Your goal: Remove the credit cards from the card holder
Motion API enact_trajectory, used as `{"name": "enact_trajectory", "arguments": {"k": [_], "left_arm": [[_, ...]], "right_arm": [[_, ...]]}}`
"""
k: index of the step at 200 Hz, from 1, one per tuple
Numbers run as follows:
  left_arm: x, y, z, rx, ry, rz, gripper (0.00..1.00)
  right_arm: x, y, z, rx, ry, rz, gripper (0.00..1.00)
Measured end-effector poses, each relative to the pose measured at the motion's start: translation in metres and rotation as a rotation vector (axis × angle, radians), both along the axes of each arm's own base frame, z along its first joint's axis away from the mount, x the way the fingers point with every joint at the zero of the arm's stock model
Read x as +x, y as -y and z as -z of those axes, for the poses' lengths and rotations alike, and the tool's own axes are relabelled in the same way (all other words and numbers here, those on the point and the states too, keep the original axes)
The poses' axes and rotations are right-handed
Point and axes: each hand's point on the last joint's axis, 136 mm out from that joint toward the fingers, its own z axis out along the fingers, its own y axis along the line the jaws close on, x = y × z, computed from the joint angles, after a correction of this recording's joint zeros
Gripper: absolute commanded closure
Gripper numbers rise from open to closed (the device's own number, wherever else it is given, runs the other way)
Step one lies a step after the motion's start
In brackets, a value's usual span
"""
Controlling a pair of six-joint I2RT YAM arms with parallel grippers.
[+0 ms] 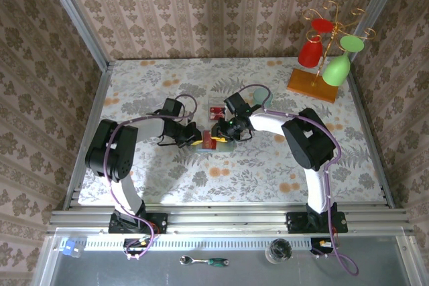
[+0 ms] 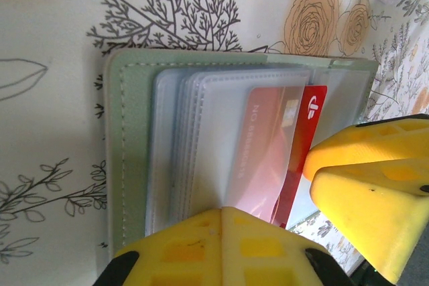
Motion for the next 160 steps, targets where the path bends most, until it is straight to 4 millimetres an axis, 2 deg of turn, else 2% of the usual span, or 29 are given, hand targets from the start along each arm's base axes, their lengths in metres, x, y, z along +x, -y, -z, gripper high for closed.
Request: {"name": "enact_trajectory", "arguments": {"k": [160], "left_arm": [[0.0,-0.0003,0.0002,0.005,-0.009,0.002,0.94]], "right_arm": [[-0.0023,0.0087,0.0061,0.013,0.006,0.028,0.75]]}}
